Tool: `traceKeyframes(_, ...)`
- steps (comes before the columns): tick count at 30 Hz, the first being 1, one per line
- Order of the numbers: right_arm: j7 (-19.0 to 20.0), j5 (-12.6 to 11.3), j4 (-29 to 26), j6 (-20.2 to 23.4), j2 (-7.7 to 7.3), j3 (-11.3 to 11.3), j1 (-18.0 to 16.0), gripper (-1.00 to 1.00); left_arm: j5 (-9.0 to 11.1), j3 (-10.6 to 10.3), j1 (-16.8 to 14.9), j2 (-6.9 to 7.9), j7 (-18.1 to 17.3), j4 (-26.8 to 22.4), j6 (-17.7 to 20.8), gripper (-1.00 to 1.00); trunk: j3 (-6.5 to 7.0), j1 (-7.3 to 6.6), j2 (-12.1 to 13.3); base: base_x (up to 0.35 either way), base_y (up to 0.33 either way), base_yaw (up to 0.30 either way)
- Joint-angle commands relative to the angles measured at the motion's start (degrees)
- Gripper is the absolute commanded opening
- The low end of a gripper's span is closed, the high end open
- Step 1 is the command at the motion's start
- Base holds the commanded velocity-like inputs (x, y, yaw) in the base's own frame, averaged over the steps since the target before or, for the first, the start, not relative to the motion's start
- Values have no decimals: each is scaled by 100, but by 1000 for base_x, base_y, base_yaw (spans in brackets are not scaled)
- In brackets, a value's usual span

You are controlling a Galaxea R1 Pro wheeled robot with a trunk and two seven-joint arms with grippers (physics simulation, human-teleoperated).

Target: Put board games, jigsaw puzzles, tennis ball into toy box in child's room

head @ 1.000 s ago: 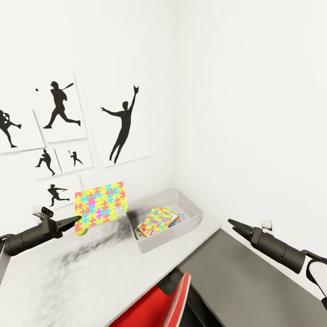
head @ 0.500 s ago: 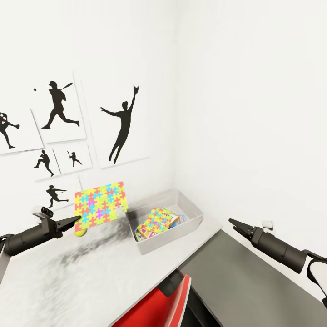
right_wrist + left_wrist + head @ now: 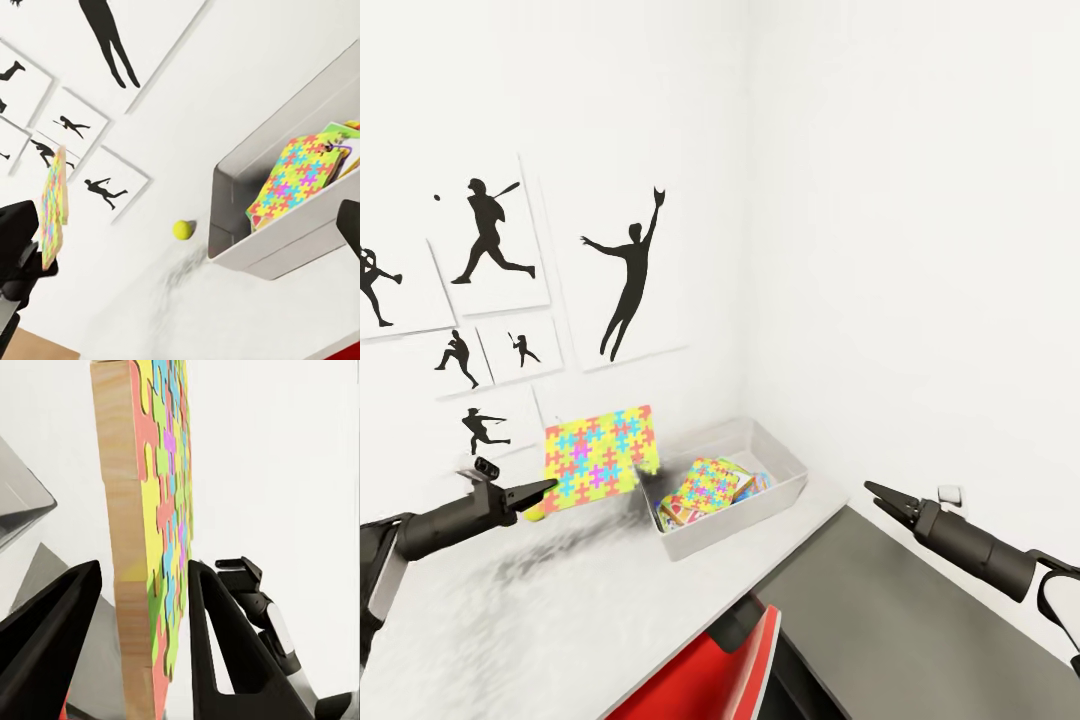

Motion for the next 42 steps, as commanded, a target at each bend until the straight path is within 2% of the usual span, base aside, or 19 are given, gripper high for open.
traceKeyframes(1, 14, -2, 2, 35, -2, -10, -4, 100, -8, -73, -29, -104, -9, -7, 69, -100, -6, 3, -8, 0, 0, 0)
traceKeyframes(3, 14, -17, 3, 39, -24, -14, -4, 100, -20, -155, -221, -318, 253, -29, 80, -100, -6, 3, -8, 0, 0, 0)
traceKeyframes(6, 10, -21, 3, 40, -43, -19, -4, 100, -24, -209, -573, -535, 676, -3, 87, -100, -6, 3, -8, 0, 0, 0)
traceKeyframes(8, 7, -24, 3, 42, -57, -87, -4, 100, -16, -278, -860, -805, 1257, 40, 96, -100, -6, 3, -8, 0, 0, 0)
traceKeyframes(9, 7, -26, 3, 44, -59, -119, -4, 100, -14, -289, -920, -875, 1408, 50, 99, -100, -6, 3, -8, 0, 0, 0)
traceKeyframes(12, 6, -23, 3, 68, -70, -320, -4, 100, -8, -324, -1324, -1309, 2222, 155, 102, -100, -6, 3, -8, 0, 0, 0)
traceKeyframes(13, 6, -21, 3, 80, -71, -347, -4, 100, -8, -328, -1396, -1382, 2347, 202, 102, -100, -6, 3, -8, 0, 0, 0)
traceKeyframes(15, 5, -12, 23, 140, -74, -426, -4, 100, -7, -337, -1692, -1655, 2899, 532, 93, -100, -6, 3, -8, 0, 0, 0)
traceKeyframes(16, 7, -12, 28, 152, -74, -441, -4, 100, -7, -338, -1769, -1717, 3057, 643, 88, -100, -6, 3, -8, 0, 0, 0)
traceKeyframes(17, 10, -15, 31, 175, -72, -480, -4, 100, -2, -337, -2003, -1888, 3568, 1004, 72, -100, -6, 3, -8, 0, 0, 0)
traceKeyframes(18, 11, -17, 29, 180, -71, -490, -4, 100, 3, -336, -2075, -1937, 3738, 1126, 66, -100, -6, 3, -8, 0, 0, 0)
traceKeyframes(20, 13, -19, 24, 191, -72, -512, -4, 100, 17, -335, -2304, -2074, 4336, 1548, 29, -100, -6, 3, -8, 0, 0, 0)
traceKeyframes(23, 14, -20, 22, 202, -75, -527, -4, 100, 26, -334, -2461, -2142, 4809, 1873, -174, -100, -6, 3, -8, 0, 0, 0)
traceKeyframes(27, 14, -24, 21, 212, -76, -533, -4, 100, 28, -331, -2518, -2170, 5064, 2266, -519, -100, -20, 3, -8, 0, 0, 0)
traceKeyframes(32, 14, -31, 27, 217, -83, -535, -4, 100, 12, -332, -2536, -2183, 5154, 2799, -1000, -100, -61, 3, -8, 0, 0, 0)
traceKeyframes(42, 14, -32, 30, 217, -81, -535, -4, 100, -36, -342, -2539, -2310, 5167, 2989, -1287, -100, -154, 3, -8, 0, 0, 0)
